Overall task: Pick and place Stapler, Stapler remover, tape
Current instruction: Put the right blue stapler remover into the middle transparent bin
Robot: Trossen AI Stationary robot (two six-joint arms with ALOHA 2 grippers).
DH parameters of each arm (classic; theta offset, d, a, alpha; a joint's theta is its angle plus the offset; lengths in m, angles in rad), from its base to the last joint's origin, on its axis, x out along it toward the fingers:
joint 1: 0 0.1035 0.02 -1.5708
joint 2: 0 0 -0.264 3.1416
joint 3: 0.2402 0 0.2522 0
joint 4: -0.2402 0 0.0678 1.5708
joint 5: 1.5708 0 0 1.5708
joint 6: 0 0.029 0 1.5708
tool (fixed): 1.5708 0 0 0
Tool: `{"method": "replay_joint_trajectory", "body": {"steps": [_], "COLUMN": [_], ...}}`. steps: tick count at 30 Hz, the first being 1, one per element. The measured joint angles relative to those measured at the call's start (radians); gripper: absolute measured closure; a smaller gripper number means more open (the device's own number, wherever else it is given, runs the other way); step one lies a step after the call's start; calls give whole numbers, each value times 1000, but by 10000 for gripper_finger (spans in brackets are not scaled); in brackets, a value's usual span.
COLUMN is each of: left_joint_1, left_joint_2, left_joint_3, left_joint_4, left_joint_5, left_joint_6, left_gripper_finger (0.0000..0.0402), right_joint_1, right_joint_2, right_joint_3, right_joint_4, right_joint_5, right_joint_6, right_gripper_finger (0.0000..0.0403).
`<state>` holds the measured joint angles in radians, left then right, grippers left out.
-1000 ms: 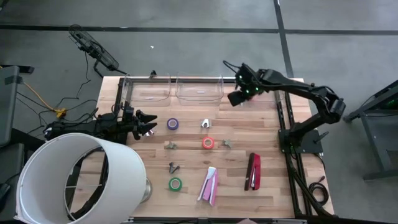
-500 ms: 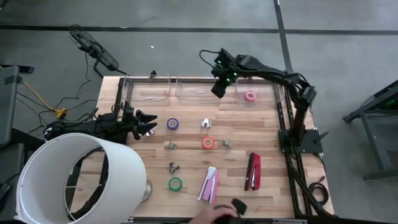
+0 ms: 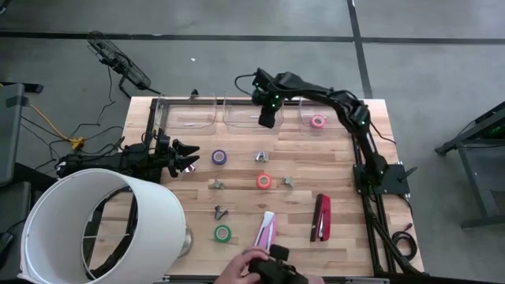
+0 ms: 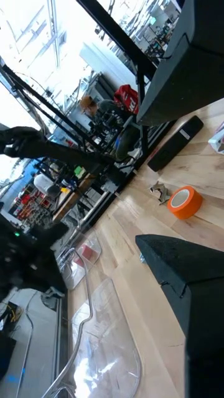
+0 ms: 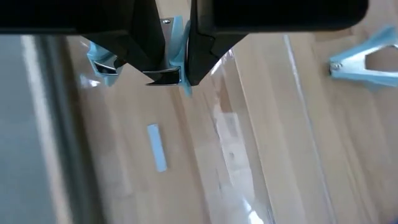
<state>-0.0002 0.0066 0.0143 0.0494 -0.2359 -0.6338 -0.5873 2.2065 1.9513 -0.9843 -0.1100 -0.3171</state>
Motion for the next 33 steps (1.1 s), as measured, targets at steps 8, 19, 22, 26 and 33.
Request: {"method": "replay_joint_trajectory", "body": {"steps": [8, 19, 22, 26, 33], "left_joint_1": [0, 0, 0, 0, 0], "left_joint_2": [0, 0, 0, 0, 0], "left_joint_3": [0, 0, 0, 0, 0], "left_joint_4": [0, 0, 0, 0, 0], "left_joint_5": [0, 0, 0, 0, 0], "left_joint_6": [0, 0, 0, 0, 0], "left_gripper_finger": [105, 105, 105, 105, 105], "right_joint_1": [-1, 0, 2, 1, 1], "right_joint_2": [59, 101, 104, 109, 109], "right_joint_3": [-3, 1, 0, 21, 106], "right_joint_4": [-23, -21, -22, -63, -99], "right_joint_5": [5, 44, 100, 146, 154], "right_joint_6": [131, 394, 391, 342, 397], "right_gripper_finger": [353, 352, 351, 354, 354]}}
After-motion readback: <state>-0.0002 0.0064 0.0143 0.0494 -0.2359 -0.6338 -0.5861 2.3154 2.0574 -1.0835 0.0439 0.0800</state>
